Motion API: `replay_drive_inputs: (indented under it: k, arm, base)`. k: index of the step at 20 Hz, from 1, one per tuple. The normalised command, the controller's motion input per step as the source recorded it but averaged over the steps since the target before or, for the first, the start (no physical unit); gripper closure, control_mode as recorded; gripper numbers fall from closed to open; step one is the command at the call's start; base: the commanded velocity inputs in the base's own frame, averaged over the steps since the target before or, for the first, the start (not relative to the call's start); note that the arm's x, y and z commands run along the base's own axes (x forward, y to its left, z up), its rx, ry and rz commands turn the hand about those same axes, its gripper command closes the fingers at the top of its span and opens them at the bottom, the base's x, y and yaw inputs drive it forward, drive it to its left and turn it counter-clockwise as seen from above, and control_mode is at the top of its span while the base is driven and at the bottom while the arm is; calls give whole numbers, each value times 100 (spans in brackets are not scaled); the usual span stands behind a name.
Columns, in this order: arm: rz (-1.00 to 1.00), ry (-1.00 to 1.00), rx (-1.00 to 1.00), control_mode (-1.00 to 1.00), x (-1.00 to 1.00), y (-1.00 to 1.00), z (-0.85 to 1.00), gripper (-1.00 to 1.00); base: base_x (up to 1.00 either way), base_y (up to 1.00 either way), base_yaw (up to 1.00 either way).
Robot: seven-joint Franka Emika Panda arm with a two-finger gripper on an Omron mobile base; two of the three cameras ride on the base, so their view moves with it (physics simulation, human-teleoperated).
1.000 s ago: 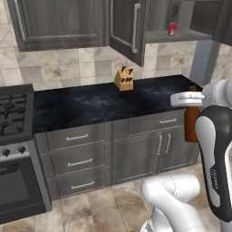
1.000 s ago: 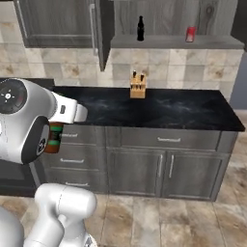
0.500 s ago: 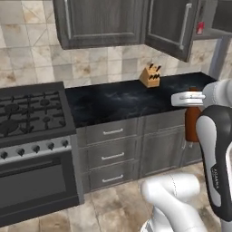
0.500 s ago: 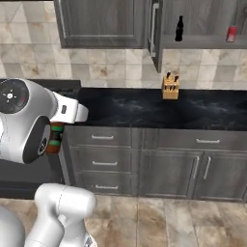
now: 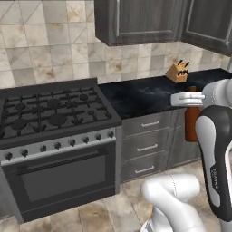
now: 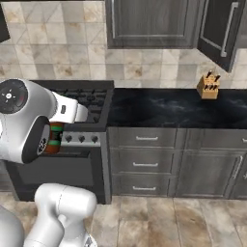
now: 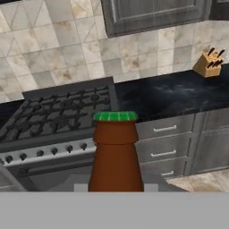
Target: Sort all alcoholic drinks to one cabinet, and non-alcoholic drinks to the other.
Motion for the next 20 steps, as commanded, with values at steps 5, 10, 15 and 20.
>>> replay_drive_inputs:
  k: [5,10,15,20]
  arm:
    - [0,0,0,100,0,0,0,100]
    - [0,0,0,100,0,0,0,100]
    - [0,0,0,100,0,0,0,100]
    - [0,0,0,100,0,0,0,100]
  base:
    - [0,100,-4]
    - [17,100,0]
    - [39,96,0]
    - [62,83,5]
